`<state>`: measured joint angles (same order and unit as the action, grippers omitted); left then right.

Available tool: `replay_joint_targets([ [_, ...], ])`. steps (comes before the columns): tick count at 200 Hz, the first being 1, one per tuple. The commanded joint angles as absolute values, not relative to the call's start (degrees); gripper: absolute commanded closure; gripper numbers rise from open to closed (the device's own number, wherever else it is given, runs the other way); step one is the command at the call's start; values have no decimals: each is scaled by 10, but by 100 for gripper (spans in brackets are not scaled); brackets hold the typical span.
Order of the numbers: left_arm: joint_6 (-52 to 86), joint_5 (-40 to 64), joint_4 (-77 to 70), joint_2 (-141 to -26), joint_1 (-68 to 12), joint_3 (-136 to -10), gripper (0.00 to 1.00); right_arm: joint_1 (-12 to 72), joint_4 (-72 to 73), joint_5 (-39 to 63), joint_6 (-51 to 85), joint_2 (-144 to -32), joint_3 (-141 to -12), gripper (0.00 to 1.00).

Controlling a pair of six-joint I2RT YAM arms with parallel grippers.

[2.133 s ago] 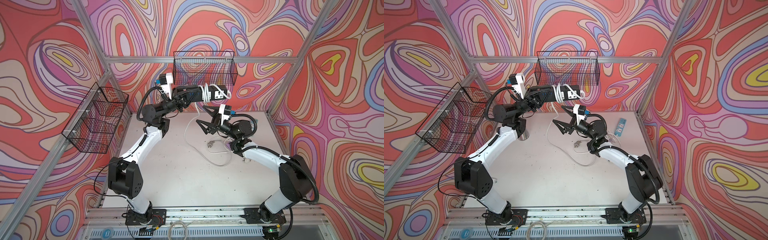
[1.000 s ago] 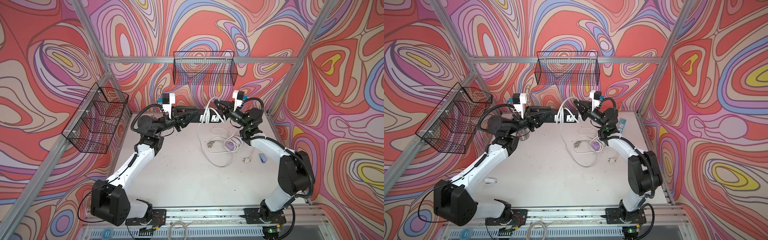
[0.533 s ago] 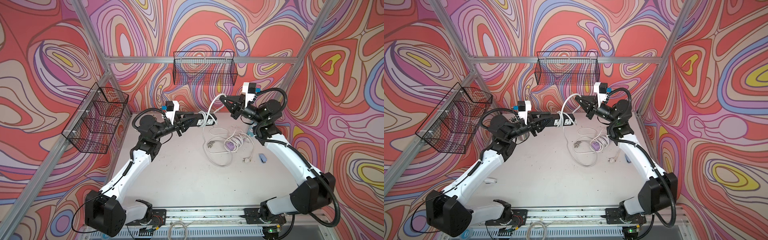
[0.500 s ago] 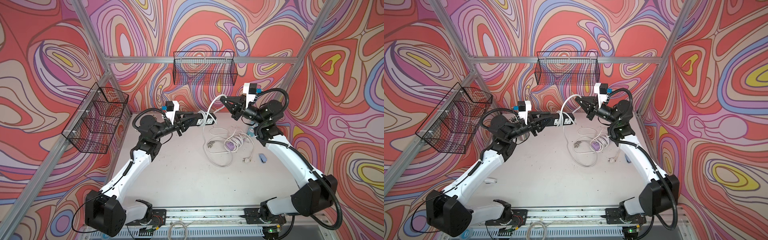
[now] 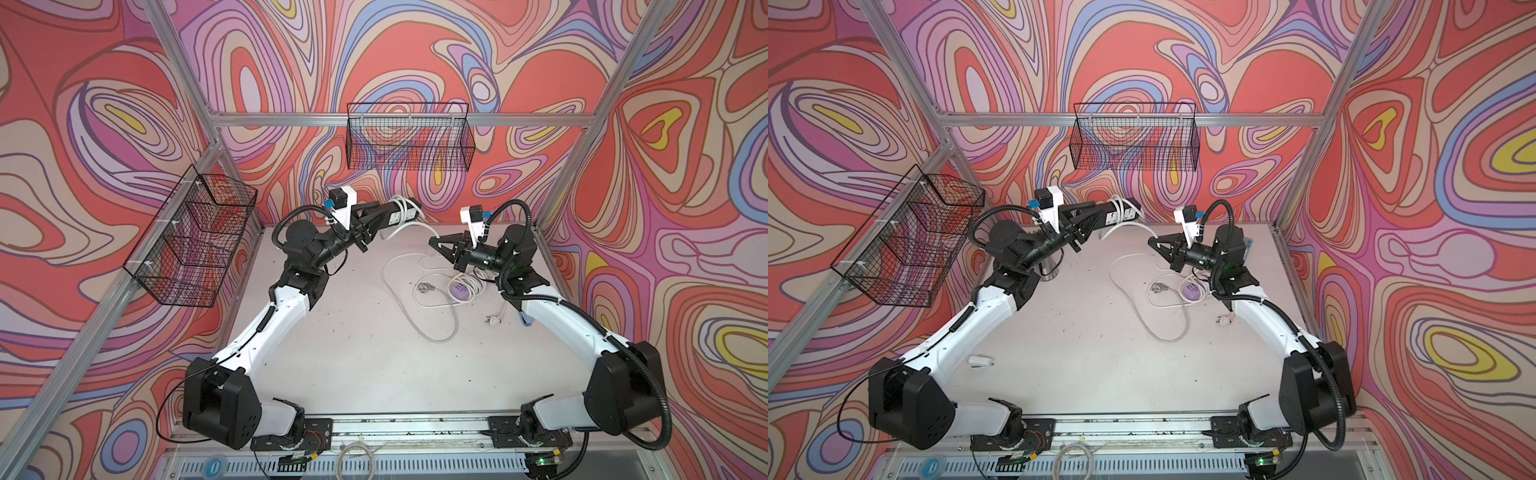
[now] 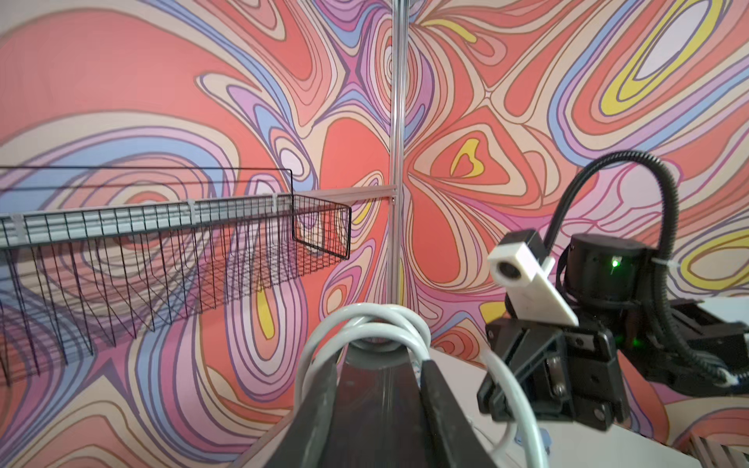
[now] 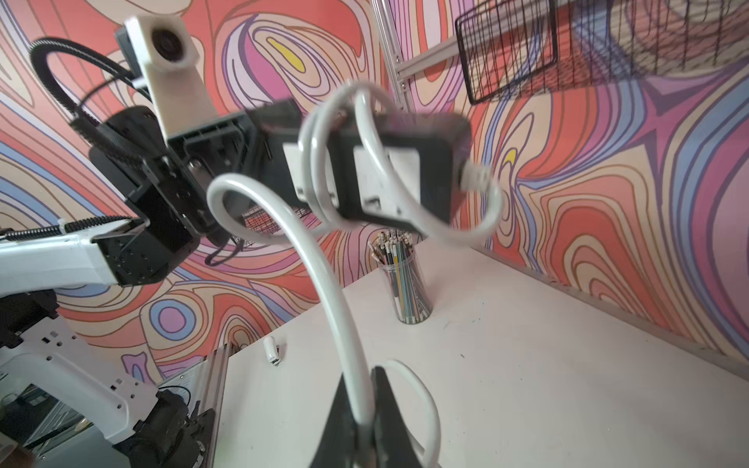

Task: Unwrap the cord wrapped around the power strip
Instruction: Unwrap the power cord from the power strip.

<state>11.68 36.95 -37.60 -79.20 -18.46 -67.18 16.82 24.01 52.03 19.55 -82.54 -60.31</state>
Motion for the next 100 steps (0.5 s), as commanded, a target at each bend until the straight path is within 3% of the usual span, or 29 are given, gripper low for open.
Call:
replay_joint_targets([
  [1, 128, 358, -457, -788, -182, -712, 100, 184, 265, 535, 208, -851, -585, 100],
  [100, 355, 488, -589, -795, -185, -728, 100, 198, 460, 492, 313, -1089, -651, 100],
])
